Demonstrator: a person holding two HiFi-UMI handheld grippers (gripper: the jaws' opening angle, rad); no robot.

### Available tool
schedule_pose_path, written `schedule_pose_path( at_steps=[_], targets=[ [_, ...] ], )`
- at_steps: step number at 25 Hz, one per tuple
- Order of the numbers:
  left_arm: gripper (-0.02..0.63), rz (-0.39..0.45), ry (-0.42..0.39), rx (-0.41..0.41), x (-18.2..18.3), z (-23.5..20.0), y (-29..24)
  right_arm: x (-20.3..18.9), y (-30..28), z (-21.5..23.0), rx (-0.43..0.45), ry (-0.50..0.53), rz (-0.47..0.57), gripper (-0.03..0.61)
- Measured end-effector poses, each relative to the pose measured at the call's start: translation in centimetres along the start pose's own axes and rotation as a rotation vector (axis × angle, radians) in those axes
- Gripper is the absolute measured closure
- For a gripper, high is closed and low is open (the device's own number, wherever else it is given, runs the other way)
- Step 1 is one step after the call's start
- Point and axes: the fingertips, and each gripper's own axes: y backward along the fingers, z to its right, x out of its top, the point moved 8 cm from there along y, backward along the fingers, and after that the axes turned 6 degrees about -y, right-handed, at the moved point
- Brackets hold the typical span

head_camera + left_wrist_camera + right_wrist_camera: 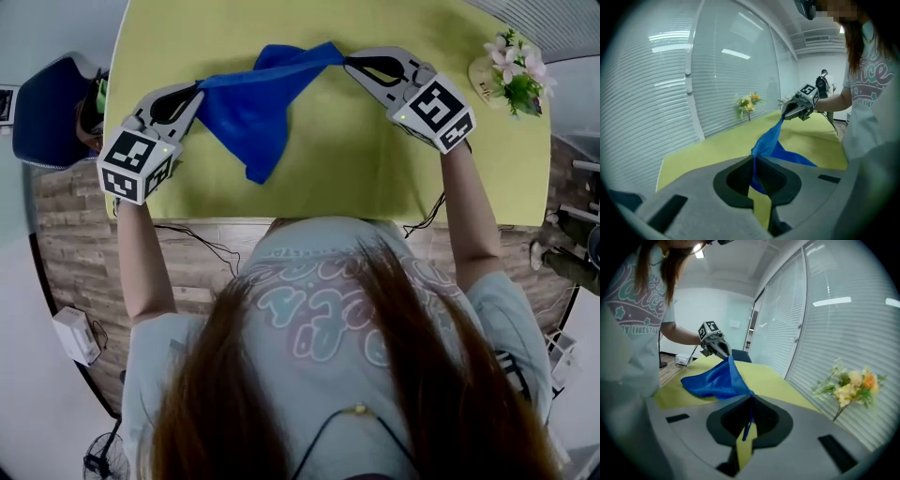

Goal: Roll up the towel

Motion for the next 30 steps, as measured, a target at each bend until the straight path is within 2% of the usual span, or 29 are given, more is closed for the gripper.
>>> schedule_pose_path(
  at_steps=[3,9,15,18,20,23,26,30],
  targets=[
    [0.589,0.055,-0.056,-0.006,3.8,-1.0,-0.4,2.3,3.1,2.4,-0.112,0.021,0.035,0.568],
    [0.589,0.120,-0.215,-0.001,12.8,-3.8,-4.1,6.0,8.9,7.9,-0.329,0.122,0.010,0.568],
    [0.589,0.193,-0.278,0.033,21.9,-6.4,-7.8,8.1,14.0,14.2,-0.476,0.167,0.014,0.568],
    [0.589,0.240,-0.310,0.059,24.7,-6.5,-8.3,9.4,16.3,15.2,-0.558,0.206,0.042,0.568],
    [0.589,0.273,-0.316,0.066,25.1,-5.9,-8.2,9.6,17.4,14.7,-0.574,0.212,0.084,0.568],
    [0.589,0.276,-0.329,0.056,23.3,-3.7,-8.5,7.6,18.3,12.4,-0.545,0.240,0.101,0.568],
    [0.589,0.249,-0.298,0.026,19.0,-0.6,-8.8,4.0,17.8,9.0,-0.473,0.223,0.068,0.568],
    [0.589,0.203,-0.235,-0.016,12.1,4.2,-9.5,-2.1,16.2,4.0,-0.360,0.152,-0.004,0.568]
  ],
)
